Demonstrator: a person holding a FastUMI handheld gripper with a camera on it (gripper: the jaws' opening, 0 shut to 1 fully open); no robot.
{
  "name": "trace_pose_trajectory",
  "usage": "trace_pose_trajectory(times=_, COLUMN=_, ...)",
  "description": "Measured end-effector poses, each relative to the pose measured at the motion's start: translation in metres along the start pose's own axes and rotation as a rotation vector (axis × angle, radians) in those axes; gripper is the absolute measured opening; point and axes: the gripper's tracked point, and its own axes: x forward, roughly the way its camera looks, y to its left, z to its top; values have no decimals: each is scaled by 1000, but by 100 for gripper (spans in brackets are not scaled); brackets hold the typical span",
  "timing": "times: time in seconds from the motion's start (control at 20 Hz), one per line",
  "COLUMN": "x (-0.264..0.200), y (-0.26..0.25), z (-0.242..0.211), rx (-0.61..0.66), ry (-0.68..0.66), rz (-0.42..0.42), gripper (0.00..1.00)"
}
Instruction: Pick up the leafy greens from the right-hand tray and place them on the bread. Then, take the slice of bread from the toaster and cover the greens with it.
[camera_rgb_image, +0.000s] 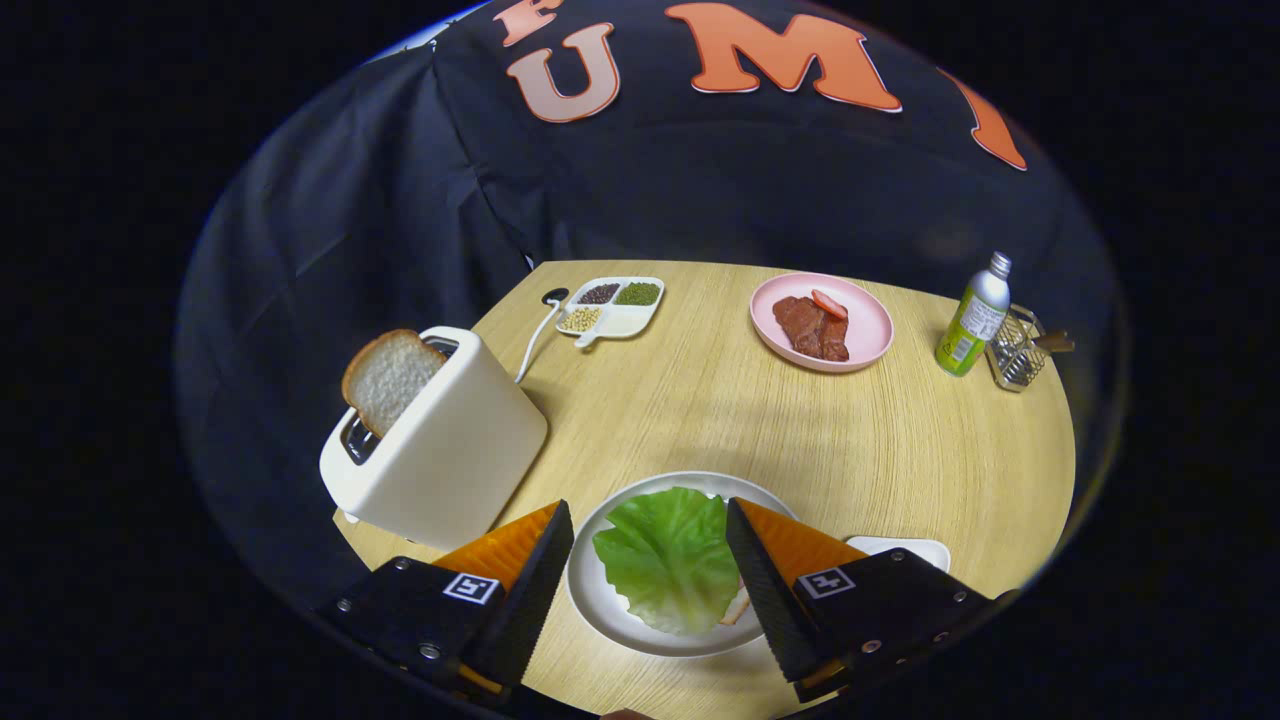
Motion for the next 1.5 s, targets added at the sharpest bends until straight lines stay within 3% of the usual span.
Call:
trace_pose_trajectory(times=0.35, x=-11, y=61, z=43, rx=-7, ry=8, rz=44, gripper=94)
trace_pose_trajectory(times=0.55, x=-13, y=106, z=53, rx=28, ry=55, rz=119, gripper=96)
trace_pose_trajectory(times=0.9, x=4, y=156, z=80, rx=53, ry=66, rz=150, gripper=96)
trace_pose_trajectory(times=1.3, x=35, y=198, z=80, rx=34, ry=144, rz=165, gripper=90)
trace_pose_trajectory(times=1.5, x=55, y=202, z=82, rx=73, ry=168, rz=133, gripper=81)
